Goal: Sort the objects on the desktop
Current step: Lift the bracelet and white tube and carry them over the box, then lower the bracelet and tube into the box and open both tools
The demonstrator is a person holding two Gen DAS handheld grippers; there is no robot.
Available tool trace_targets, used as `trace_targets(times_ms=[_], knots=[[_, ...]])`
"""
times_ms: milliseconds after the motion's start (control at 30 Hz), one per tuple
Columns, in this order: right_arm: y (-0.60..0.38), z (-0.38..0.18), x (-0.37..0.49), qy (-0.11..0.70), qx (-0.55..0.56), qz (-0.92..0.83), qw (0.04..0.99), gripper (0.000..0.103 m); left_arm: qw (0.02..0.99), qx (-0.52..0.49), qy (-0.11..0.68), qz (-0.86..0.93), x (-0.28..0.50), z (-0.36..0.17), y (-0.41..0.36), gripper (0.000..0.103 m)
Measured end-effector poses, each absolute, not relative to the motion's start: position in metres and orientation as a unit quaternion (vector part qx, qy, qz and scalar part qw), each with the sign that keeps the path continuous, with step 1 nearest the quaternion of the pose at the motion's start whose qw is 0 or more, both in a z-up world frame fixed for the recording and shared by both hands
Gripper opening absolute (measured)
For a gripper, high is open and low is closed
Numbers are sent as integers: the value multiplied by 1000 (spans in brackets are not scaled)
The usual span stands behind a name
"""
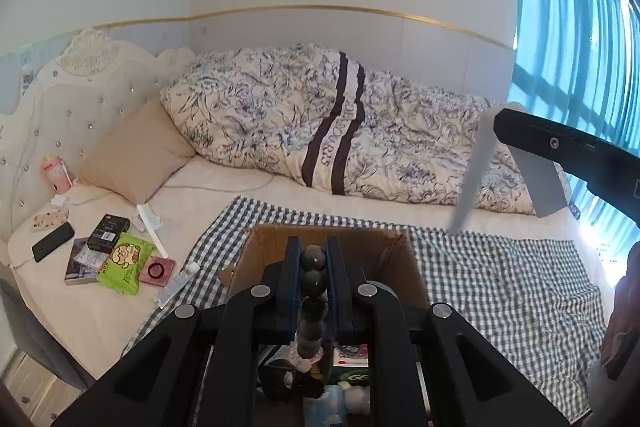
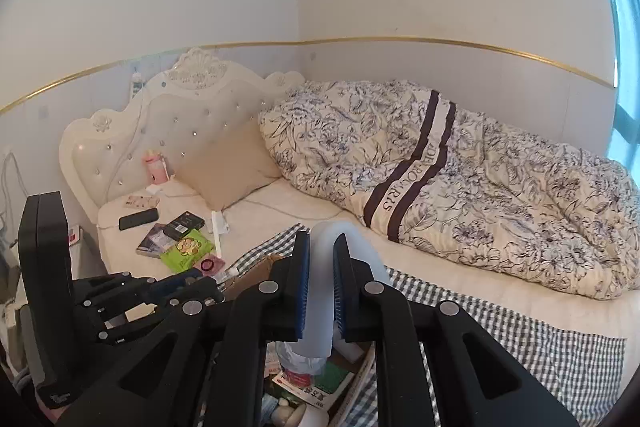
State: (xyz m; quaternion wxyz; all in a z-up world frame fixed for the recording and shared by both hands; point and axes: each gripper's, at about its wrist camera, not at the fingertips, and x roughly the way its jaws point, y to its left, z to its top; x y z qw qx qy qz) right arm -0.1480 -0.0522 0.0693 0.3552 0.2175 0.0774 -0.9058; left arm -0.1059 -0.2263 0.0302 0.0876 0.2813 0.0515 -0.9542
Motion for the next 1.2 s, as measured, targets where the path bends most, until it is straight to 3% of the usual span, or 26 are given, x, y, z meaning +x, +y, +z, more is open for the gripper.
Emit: trace_targets(times_ms=[733,1000,1167,1200], knots=[[-96,-50,-218,85,361,-852,369,13,89,377,76,-919,-161,-52,-251,12],[-95,-66,-221,92,384,-847,357,17,85,387,80,-914,-164,-60,-251,13],[-88,-54,-216,85,370,-855,354,58,86,381,84,-917,-161,-52,-249,14],[-86,-48,-213,81,359,-860,354,60,86,380,83,-917,-161,-50,-248,15]])
